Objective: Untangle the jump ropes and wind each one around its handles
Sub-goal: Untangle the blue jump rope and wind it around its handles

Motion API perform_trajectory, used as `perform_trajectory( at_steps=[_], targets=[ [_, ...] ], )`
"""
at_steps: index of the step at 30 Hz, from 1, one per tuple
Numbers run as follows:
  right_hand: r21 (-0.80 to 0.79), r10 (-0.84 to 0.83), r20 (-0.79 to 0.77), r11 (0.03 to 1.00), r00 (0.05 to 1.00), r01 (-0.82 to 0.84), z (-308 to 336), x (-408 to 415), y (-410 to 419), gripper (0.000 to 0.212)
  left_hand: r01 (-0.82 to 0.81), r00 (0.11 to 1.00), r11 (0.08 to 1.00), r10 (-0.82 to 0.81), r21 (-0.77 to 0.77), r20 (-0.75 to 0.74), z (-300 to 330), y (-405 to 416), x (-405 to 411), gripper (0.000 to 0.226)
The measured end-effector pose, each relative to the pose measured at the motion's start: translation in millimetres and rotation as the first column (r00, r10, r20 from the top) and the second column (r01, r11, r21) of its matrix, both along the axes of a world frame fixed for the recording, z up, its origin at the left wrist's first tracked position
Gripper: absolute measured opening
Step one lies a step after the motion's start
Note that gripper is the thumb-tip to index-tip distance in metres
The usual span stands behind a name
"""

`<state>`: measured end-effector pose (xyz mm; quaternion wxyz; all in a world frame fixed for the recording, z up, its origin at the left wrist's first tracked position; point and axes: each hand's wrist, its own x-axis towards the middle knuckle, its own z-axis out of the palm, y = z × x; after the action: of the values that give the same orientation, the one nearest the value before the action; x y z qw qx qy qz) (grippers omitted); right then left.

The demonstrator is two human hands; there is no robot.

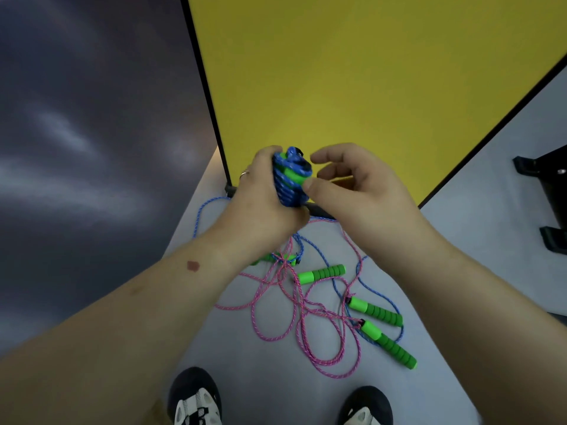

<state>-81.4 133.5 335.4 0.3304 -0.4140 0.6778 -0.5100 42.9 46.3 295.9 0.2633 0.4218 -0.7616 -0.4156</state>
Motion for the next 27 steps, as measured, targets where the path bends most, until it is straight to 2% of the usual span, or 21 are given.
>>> perform_trajectory(
  at_steps=[2, 5, 9, 11, 12, 13, 15, 17, 20, 22, 23, 25, 27],
  targets=[
    [-0.021, 0.023, -0.168, 0.999, 0.985, -0.027, 5, 1, -1, 0.03, 0.046, 0.985, 0.975, -0.008, -0.217, 0.174, -5, 0, -1, 0.084],
    [0.01, 0.031, -0.446, 1.0, 0.895, -0.029, 8, 1, -3, 0.02, 0.091, 0.954, 0.931, 0.021, -0.355, 0.3, -11, 5, -1, 0.092],
    [0.118, 0.05, -0.565, 0.993, 0.824, 0.021, 12, -2, -5, 0.004, 0.089, 0.936, 0.838, 0.115, -0.538, 0.334, -15, 13, -1, 0.09],
    [0.158, 0.067, -0.61, 0.987, 0.789, 0.038, 15, -2, -6, 0.005, 0.106, 0.926, 0.802, 0.136, -0.588, 0.352, -15, 15, -2, 0.09],
    [0.166, 0.059, -0.58, 0.985, 0.813, 0.047, 15, -2, -7, 0.007, 0.111, 0.925, 0.792, 0.139, -0.601, 0.355, -15, 15, -1, 0.091],
    [0.168, 0.034, -0.476, 0.984, 0.879, 0.053, 15, -2, -8, 0.008, 0.113, 0.925, 0.785, 0.141, -0.609, 0.353, -14, 14, -1, 0.091],
    [0.156, -0.05, -0.079, 0.986, 0.996, 0.062, 18, 0, -9, 0.01, 0.109, 0.928, 0.788, 0.139, -0.606, 0.347, -11, 13, 1, 0.093],
    [0.141, -0.122, 0.304, 0.987, 0.945, 0.082, 21, -1, -10, 0.012, 0.096, 0.937, 0.798, 0.129, -0.595, 0.324, -9, 12, 4, 0.094],
    [0.128, -0.155, 0.598, 0.987, 0.786, 0.097, 26, -6, -11, 0.013, 0.055, 0.95, 0.816, 0.135, -0.576, 0.281, -9, 13, 6, 0.097],
    [0.071, -0.139, 0.647, 0.99, 0.75, 0.123, 26, -10, -13, 0.014, 0.043, 0.954, 0.823, 0.134, -0.567, 0.268, -10, 14, 5, 0.099],
    [0.026, -0.133, 0.606, 0.989, 0.784, 0.147, 27, -11, -14, 0.015, 0.052, 0.958, 0.829, 0.116, -0.557, 0.263, -9, 15, 6, 0.099],
    [-0.068, -0.116, 0.446, 0.984, 0.887, 0.163, 30, -11, -14, 0.017, 0.104, 0.971, 0.862, 0.02, -0.497, 0.239, -7, 17, 7, 0.099],
    [-0.111, -0.054, 0.231, 0.991, 0.972, 0.081, 35, -11, -14, 0.016, 0.152, 0.984, 0.909, -0.101, -0.389, 0.149, 0, 21, 7, 0.093]
  ],
)
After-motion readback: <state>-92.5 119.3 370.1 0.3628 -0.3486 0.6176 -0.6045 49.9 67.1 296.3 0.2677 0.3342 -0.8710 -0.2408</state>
